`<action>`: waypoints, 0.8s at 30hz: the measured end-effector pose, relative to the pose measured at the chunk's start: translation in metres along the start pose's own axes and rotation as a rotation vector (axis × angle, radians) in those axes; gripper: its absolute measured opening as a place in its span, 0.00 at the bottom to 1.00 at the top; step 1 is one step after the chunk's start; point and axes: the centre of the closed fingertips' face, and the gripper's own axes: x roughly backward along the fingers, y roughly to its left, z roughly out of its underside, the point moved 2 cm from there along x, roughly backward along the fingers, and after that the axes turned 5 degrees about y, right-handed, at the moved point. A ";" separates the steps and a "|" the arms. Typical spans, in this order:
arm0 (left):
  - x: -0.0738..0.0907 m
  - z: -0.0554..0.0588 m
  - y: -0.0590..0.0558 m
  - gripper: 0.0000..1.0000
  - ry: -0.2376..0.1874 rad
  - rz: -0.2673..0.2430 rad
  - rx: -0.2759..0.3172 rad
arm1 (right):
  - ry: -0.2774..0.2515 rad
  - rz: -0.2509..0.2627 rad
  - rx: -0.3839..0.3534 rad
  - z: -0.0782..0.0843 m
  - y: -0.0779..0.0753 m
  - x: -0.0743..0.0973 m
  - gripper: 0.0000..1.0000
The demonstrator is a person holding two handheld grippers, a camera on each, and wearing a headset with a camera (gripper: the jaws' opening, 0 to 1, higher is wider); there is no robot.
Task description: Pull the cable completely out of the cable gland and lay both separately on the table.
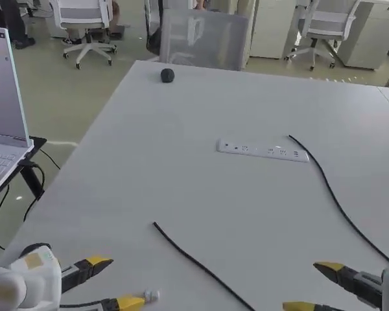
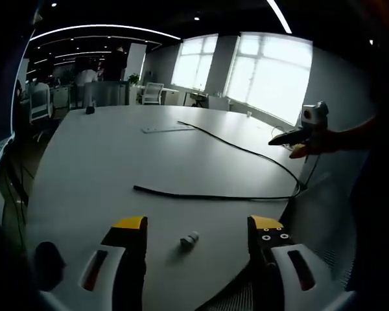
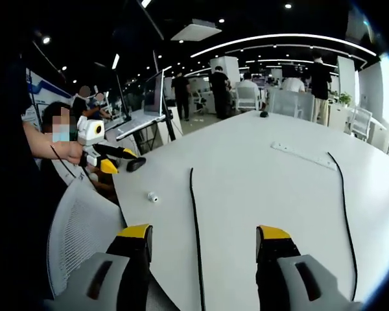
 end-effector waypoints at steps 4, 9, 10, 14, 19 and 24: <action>0.006 0.000 -0.003 0.67 0.000 -0.008 -0.028 | 0.019 -0.002 -0.007 0.017 0.002 0.009 0.70; 0.014 -0.002 -0.008 0.72 -0.003 -0.025 -0.061 | 0.017 -0.007 -0.029 0.028 0.008 0.019 0.76; 0.016 -0.004 -0.009 0.73 -0.018 -0.025 -0.051 | 0.009 -0.013 -0.028 0.027 0.009 0.021 0.77; 0.032 -0.012 -0.014 0.76 -0.042 -0.028 -0.049 | -0.028 -0.024 -0.040 0.021 0.013 0.033 0.84; 0.039 -0.009 -0.014 0.78 -0.041 -0.043 -0.048 | -0.037 -0.018 -0.055 0.024 0.011 0.039 0.88; 0.039 -0.005 -0.008 0.79 -0.040 -0.060 -0.034 | -0.033 -0.011 -0.062 0.027 0.010 0.040 0.90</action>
